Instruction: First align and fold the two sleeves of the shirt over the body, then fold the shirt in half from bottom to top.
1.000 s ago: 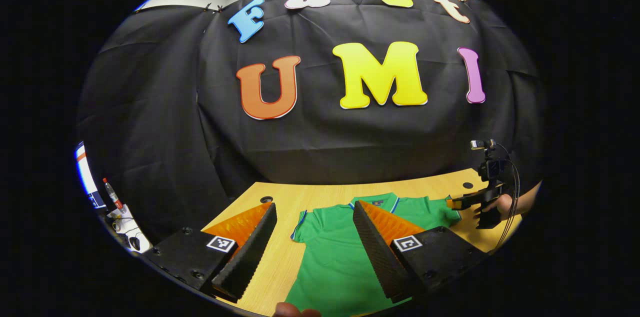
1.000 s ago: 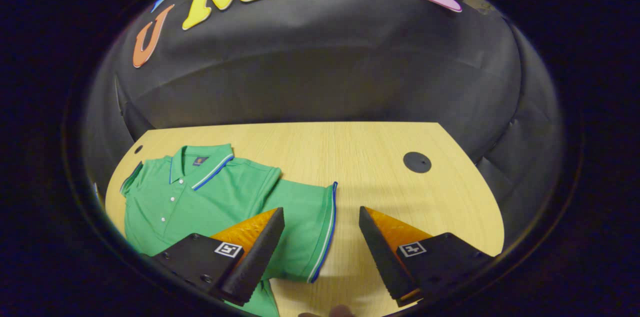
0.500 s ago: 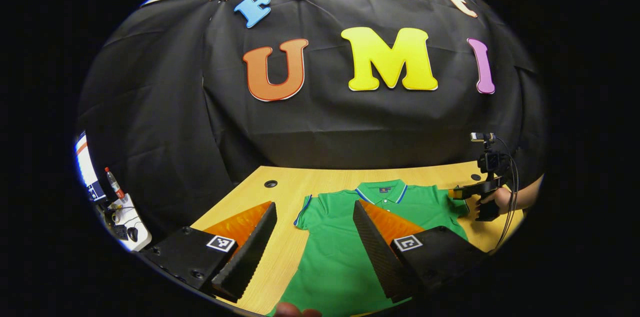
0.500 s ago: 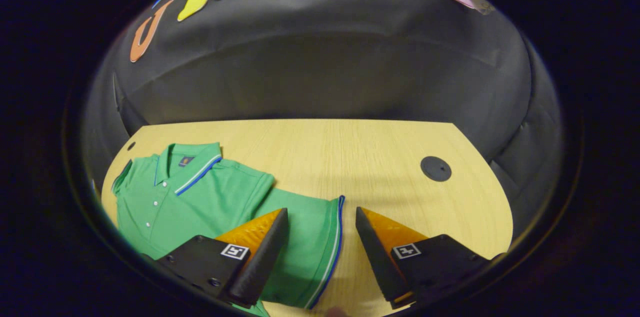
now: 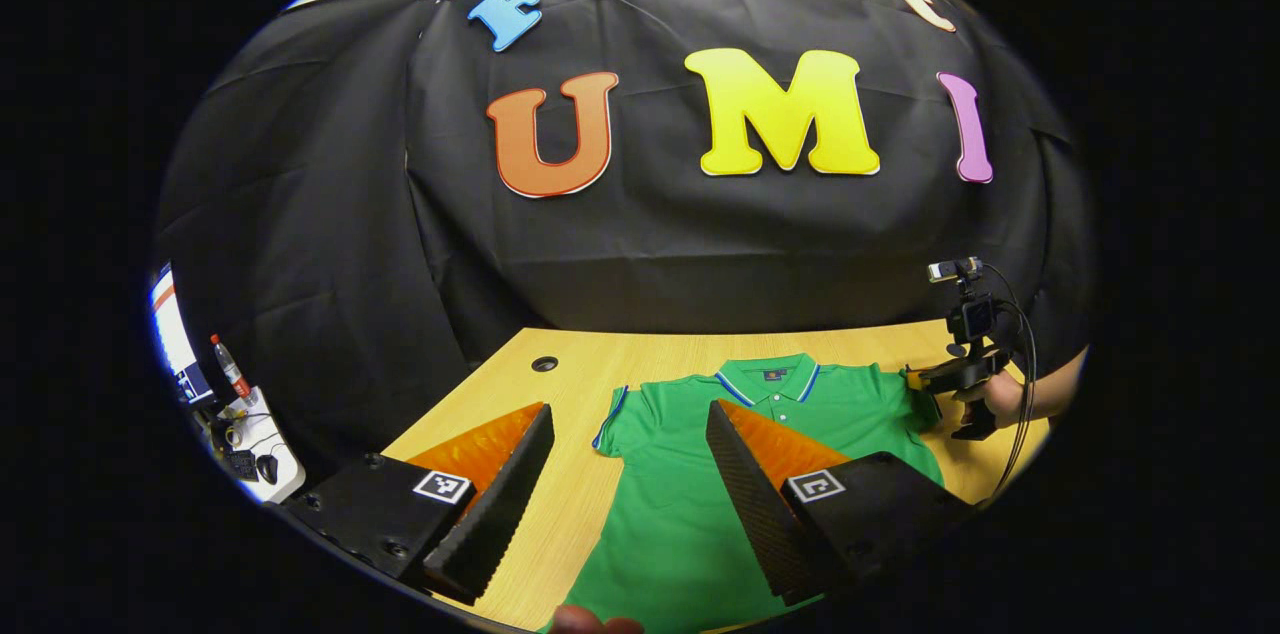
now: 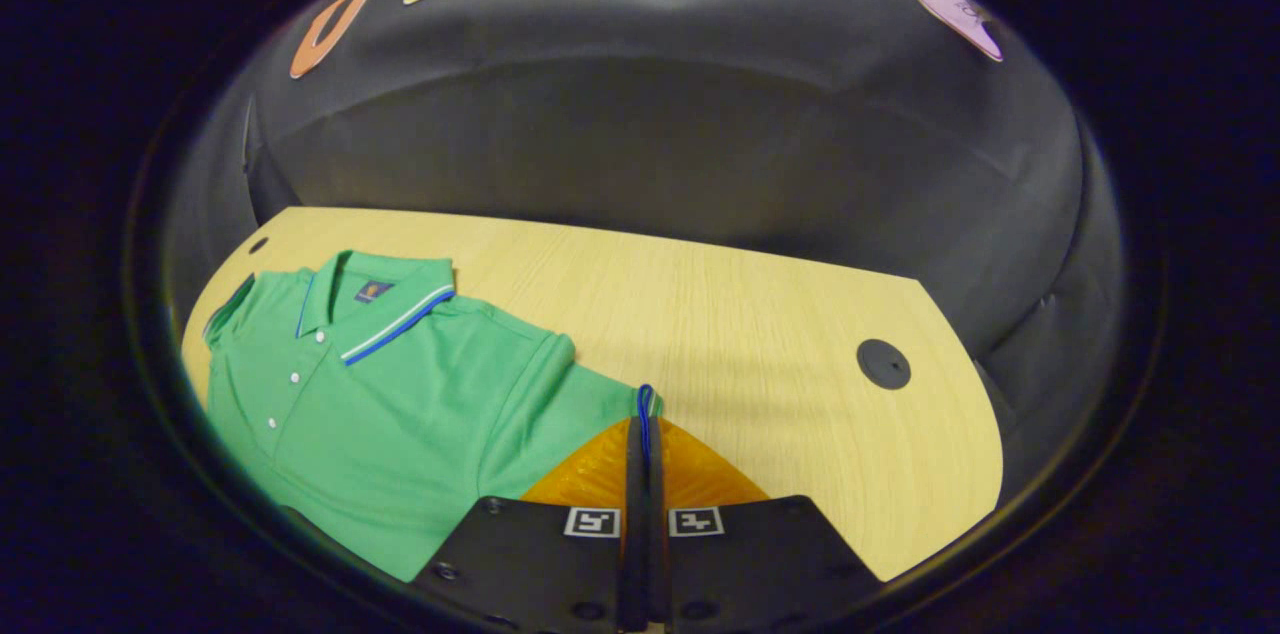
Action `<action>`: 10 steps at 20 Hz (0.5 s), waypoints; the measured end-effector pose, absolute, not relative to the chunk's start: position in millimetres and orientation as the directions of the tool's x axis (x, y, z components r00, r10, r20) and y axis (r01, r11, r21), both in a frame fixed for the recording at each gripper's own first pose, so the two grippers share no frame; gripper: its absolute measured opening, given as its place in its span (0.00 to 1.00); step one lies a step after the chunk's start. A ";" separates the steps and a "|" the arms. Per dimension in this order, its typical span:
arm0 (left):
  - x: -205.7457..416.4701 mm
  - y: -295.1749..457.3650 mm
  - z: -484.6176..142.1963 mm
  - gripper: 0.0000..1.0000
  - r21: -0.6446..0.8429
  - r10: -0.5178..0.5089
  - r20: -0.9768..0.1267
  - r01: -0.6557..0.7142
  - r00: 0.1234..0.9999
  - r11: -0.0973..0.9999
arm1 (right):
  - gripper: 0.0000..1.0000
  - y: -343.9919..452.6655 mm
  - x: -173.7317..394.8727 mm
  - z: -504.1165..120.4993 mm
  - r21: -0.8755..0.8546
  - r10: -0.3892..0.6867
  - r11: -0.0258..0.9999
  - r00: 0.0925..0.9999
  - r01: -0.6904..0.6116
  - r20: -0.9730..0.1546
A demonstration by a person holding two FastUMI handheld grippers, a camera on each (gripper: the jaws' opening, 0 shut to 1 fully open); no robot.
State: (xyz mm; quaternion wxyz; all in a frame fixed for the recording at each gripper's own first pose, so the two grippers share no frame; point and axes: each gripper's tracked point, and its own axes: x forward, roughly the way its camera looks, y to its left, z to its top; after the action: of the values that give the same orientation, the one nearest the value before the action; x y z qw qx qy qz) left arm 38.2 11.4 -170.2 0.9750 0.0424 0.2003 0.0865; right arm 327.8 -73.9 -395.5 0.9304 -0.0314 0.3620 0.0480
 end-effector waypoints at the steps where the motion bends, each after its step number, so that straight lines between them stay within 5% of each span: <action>1: 36.2 12.9 -171.1 0.99 0.116 0.188 -0.385 -0.155 0.904 0.981 | 0.03 -75.8 328.8 -390.9 -0.016 0.064 0.995 0.740 -0.101 -0.669; 10: 18.3 25.5 -167.4 0.99 0.084 0.203 -0.375 -0.185 0.904 0.979 | 0.03 -52.0 322.5 -339.9 0.015 0.090 0.994 0.753 -0.106 -0.652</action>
State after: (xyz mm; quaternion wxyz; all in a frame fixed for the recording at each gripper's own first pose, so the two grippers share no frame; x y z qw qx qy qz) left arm 18.3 25.5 -167.4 0.9755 0.0234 0.1948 0.0994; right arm 322.5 -52.0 -339.9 0.9362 -0.0116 0.3473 0.0521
